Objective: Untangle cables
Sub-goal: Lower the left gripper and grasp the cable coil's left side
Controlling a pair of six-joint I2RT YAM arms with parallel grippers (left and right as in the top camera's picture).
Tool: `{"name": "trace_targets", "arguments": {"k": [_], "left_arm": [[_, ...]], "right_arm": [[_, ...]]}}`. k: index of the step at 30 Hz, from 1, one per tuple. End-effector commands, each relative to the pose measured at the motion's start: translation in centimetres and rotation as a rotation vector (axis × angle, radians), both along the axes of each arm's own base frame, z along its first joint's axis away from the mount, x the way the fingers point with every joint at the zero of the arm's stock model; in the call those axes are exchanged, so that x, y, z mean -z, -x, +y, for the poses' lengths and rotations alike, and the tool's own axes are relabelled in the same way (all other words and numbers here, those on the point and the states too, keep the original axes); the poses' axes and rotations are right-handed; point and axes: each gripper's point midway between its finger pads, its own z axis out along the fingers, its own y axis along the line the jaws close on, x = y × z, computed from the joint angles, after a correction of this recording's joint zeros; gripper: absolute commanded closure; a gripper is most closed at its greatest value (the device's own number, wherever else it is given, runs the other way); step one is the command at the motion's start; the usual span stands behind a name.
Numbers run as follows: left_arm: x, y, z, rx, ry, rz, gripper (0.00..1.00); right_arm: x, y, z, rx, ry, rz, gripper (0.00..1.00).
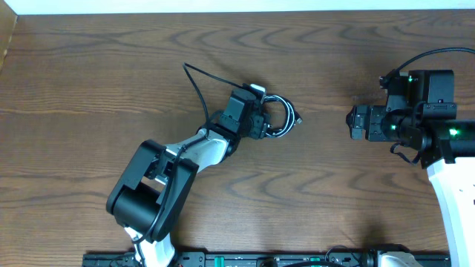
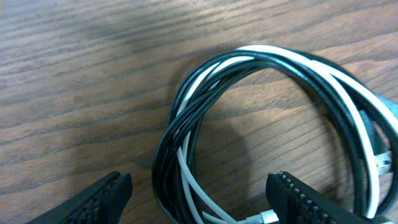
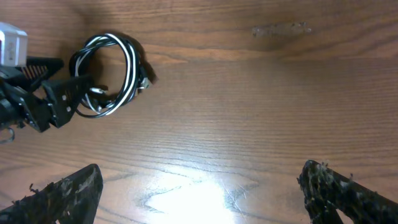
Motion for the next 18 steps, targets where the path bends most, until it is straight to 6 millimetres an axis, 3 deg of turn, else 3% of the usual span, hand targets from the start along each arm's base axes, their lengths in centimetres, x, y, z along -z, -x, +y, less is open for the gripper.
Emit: {"name": "trace_targets", "arguments": {"k": [1,4,5,7,8,9,12,18], "left_arm": [[-0.3,-0.6,-0.6,0.020,0.004,-0.019,0.27],[-0.3,-0.5,-0.6,0.023,0.006,-0.016,0.29],[-0.2,-0.5,-0.6,0.023,0.005,-0.014,0.35],[0.2,-0.4,-0.6,0.023,0.001,-0.006,0.54],[0.5,-0.4,-0.6,0.022,-0.002,0.001,0.80],[0.9,-0.3,-0.5,0.014,0.002,0.012,0.91],[1.4,0.0,-0.6,0.002,0.019,0.039,0.93],[0.8,0.1,-1.2,-0.013,0.076,0.057,0.93]], "right_arm": [[0.2,0.1,0.3,-0.001,-0.012,0.010,0.03],[0.2,0.1,0.3,-0.003,-0.015,0.010,0.03],[0.2,0.2,0.4,-0.004,-0.018,0.011,0.02],[0.2,0.2,0.4,-0.004,-0.018,0.011,0.02],[0.2,0.2,0.4,-0.004,-0.018,0.011,0.02],[0.3,0.2,0.4,-0.004,-0.018,0.013,0.02],[0.3,0.4,0.4,-0.004,-0.018,0.020,0.02],[0.5,0.6,0.4,-0.004,-0.017,0.032,0.01]]}}
